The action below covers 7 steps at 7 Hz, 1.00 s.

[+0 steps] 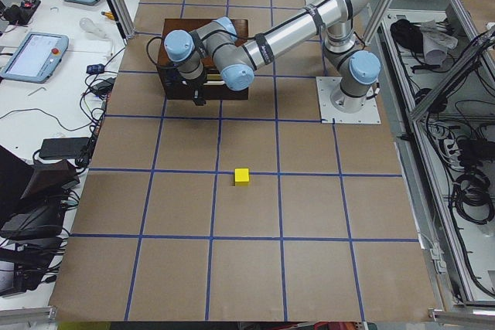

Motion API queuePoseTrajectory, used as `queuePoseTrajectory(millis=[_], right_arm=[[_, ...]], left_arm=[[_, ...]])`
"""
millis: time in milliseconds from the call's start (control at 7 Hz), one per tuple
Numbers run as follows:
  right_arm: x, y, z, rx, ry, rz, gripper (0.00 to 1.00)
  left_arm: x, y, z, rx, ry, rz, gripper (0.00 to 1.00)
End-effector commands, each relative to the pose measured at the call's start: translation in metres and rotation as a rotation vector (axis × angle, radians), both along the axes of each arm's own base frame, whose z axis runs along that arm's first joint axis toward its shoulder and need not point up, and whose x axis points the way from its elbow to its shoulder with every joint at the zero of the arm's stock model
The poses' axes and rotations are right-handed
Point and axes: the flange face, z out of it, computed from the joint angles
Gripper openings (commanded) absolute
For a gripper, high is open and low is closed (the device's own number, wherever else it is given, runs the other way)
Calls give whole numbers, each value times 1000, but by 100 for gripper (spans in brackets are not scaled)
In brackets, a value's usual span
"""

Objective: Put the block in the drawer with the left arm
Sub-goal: 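Align the left gripper with the white drawer handle and grasp it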

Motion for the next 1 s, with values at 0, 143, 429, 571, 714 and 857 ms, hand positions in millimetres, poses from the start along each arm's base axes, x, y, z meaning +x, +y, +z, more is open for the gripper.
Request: queuePoseTrajectory(millis=[0, 143, 429, 571, 714, 857], right_arm=[[0, 0, 0, -1, 0, 1, 100], [0, 0, 0, 1, -1, 1, 100], [0, 0, 0, 1, 0, 1, 100], [0, 0, 0, -1, -1, -1, 100], [0, 0, 0, 1, -1, 1, 100], [0, 0, 0, 1, -1, 1, 100]], left_arm=[[-5, -2, -6, -1, 24, -8, 90], [-8, -3, -5, -8, 35, -14, 90], [-12, -3, -8, -14, 64, -10, 90], [-12, -4, -12, -9, 67, -11, 90], [-12, -4, -12, -7, 68, -11, 90], [-12, -4, -14, -5, 70, -9, 90]])
